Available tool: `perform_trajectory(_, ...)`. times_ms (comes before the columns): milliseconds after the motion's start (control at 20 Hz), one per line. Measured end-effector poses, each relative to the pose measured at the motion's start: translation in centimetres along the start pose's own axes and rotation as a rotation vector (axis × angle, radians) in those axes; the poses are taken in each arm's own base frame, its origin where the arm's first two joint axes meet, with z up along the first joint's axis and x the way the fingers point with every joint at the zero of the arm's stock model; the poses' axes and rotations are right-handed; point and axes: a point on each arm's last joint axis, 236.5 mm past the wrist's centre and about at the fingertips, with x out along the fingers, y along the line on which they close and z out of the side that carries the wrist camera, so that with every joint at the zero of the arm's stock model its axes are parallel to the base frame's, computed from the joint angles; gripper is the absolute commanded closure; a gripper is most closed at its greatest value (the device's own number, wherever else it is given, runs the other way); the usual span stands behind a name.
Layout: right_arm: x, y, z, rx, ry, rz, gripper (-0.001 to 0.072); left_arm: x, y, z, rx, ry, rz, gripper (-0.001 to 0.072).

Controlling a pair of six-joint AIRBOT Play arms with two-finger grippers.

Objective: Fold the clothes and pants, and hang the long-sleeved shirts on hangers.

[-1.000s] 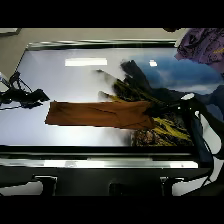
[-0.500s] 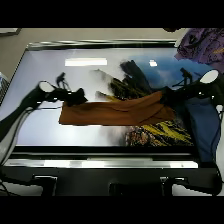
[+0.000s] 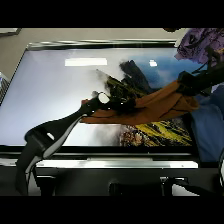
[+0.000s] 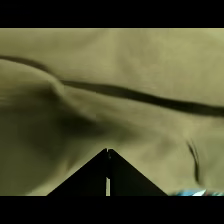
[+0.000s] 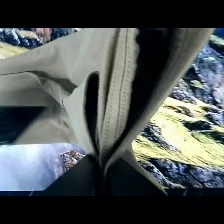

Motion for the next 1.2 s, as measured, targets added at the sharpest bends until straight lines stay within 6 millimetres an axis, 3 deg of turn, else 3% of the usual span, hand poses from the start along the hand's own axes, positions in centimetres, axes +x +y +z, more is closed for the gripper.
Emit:
perform_trajectory(200,-1.9,0.0,-0.5,0.009,-0.003,-0.019,0.0690,5.1,-3.2,-2.5,-0.045,0.047,-0.088,0.0696)
perform_trajectory(300,-2.4,-0.1,-0.6,0.011,-0.009,-0.030,0.0690,6.5,-3.9,-3.5,-0.070,0.069,-0.113,0.0696)
perform_trajectory(450,-2.8,-0.9,-0.5,0.014,-0.023,-0.066,0.0690,6.8,-4.2,-3.3,-0.089,0.078,-0.132,0.0698)
perform_trajectory(600,-3.0,-1.0,-0.2,0.022,-0.037,-0.074,0.0690,4.7,-4.0,-1.3,-0.078,0.080,-0.127,0.0698)
perform_trajectory(700,-2.9,-0.5,-0.1,0.033,-0.044,-0.062,0.0690,1.7,-3.6,0.8,-0.024,0.074,-0.092,0.0698)
perform_trajectory(850,-2.2,2.2,-0.4,0.034,-0.047,-0.028,0.0690,-5.2,-1.7,4.9,0.078,0.033,0.041,0.0697)
perform_trajectory(1050,0.3,8.3,-2.1,0.013,-0.018,0.009,0.0690,-18.5,1.6,11.2,0.146,-0.099,0.251,0.0695)
perform_trajectory(1200,3.7,13.6,-4.3,-0.013,0.024,0.027,0.0690,-28.9,3.6,14.2,0.117,-0.214,0.348,0.0695)
